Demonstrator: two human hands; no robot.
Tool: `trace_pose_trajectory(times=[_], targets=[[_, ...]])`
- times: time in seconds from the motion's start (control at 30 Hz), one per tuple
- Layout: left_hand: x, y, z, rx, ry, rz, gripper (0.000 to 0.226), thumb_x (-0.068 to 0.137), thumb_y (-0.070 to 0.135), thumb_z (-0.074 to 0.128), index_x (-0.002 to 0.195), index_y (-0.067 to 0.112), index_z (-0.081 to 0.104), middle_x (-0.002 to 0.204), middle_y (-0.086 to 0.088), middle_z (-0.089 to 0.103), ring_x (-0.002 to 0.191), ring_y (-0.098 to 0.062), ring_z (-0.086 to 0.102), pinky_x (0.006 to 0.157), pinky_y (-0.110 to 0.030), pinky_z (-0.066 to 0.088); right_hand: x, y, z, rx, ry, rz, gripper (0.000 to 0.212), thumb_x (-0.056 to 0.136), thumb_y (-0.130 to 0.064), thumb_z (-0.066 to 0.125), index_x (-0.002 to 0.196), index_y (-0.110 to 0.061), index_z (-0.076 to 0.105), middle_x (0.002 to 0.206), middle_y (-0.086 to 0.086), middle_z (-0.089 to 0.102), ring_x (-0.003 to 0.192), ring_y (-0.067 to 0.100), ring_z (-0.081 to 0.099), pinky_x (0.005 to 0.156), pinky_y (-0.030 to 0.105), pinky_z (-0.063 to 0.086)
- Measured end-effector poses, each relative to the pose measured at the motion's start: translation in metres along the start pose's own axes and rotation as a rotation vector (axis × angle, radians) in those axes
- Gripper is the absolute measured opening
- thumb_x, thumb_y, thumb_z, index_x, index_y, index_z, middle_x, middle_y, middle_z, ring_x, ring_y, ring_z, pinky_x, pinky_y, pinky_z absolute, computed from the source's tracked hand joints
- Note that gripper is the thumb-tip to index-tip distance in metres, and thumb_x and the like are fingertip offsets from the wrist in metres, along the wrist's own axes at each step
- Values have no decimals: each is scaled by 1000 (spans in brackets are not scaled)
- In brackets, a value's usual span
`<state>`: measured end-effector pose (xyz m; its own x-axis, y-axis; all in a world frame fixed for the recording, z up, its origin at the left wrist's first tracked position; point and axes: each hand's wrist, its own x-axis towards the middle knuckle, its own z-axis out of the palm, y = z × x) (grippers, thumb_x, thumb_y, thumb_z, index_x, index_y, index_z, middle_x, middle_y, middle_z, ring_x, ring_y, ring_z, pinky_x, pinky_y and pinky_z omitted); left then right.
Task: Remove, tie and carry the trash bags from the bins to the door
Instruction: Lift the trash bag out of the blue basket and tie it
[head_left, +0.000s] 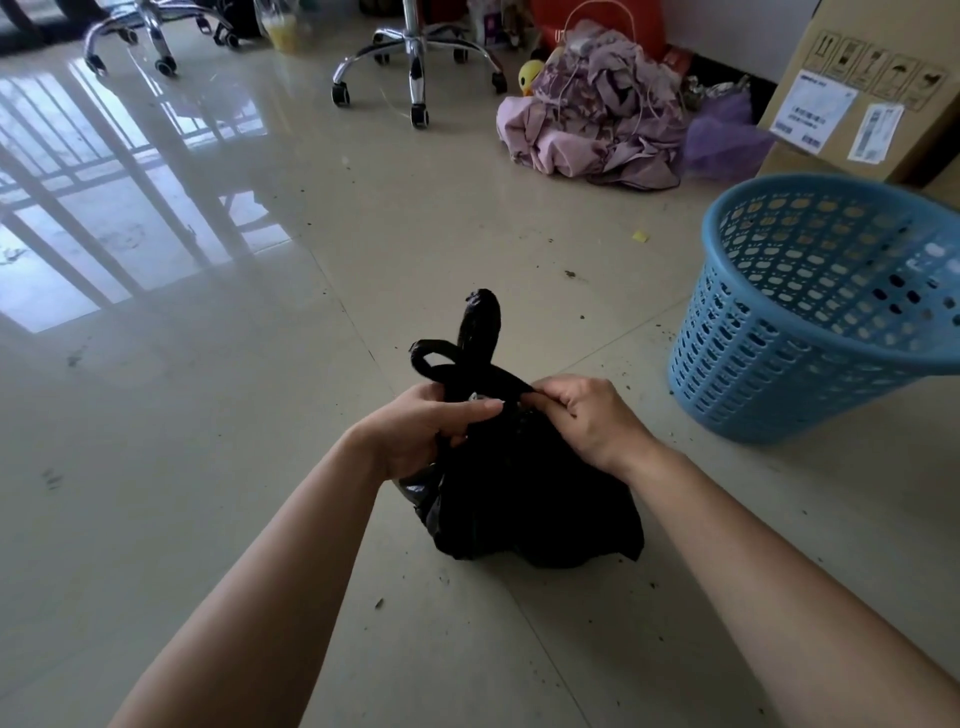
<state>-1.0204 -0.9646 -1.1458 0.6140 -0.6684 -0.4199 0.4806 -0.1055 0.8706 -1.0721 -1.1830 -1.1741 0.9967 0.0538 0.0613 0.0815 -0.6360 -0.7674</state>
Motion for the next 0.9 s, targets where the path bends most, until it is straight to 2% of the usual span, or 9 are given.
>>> trace_pose_trajectory(times=[0.1,0.23,0.33,0.43,0.57,0.63,0.73,0.83,0.9], targets=[[4,-2,6,36,63,26,30,92,32,63,114,11,68,63,8,43,50,-6,33,46,-19,29,2,-6,-1,-17,-81,22,20,96,-34,61,100,-22,76,86,-2,75,82,10,69,78,35,54],[7,-2,9,-136,107,23,34,103,37,48,122,16,66,63,6,23,56,-11,15,49,-23,23,3,-8,-10,125,-154,168,25,88,-49,68,95,-27,76,84,1,75,79,15,71,79,37,55],[4,0,10,-247,51,1,29,103,36,45,110,17,65,66,4,23,52,-10,19,48,-23,29,0,-12,-24,355,-196,332,50,75,-62,73,113,-30,69,104,0,72,92,9,69,83,29,56],[4,4,14,-204,-17,-45,28,101,41,46,93,17,60,67,2,26,51,-10,24,50,-24,30,6,-24,-37,500,-40,346,72,74,-78,54,124,-25,61,116,-7,66,113,12,61,96,32,48],[7,2,29,-88,-74,-53,31,99,45,52,84,17,55,66,2,28,53,-11,23,51,-24,28,18,-48,-37,660,-41,247,55,82,-77,48,118,-37,57,125,-19,59,122,3,52,106,34,41],[9,1,34,-50,-86,-33,30,99,42,53,85,16,55,66,1,32,53,-11,26,50,-24,29,21,-58,-34,678,-44,176,46,84,-64,57,113,-29,65,121,-14,64,115,-1,57,105,26,41],[7,2,33,-32,-86,9,30,101,41,50,96,14,61,67,0,42,55,-13,34,53,-25,32,23,-64,-33,601,151,132,30,92,-44,62,87,-17,72,99,7,73,93,9,66,94,23,47],[5,1,30,-121,-61,67,38,105,36,40,121,11,62,78,-4,59,60,-14,49,61,-25,41,21,-56,-39,553,299,135,30,95,-42,60,84,-18,75,76,-8,72,75,1,66,74,14,46],[5,-1,26,-301,-75,112,39,104,35,35,126,12,59,95,-9,69,72,-15,61,66,-23,48,17,-50,-44,645,350,180,29,93,-42,63,83,-17,75,67,-10,66,59,5,58,59,15,42]])
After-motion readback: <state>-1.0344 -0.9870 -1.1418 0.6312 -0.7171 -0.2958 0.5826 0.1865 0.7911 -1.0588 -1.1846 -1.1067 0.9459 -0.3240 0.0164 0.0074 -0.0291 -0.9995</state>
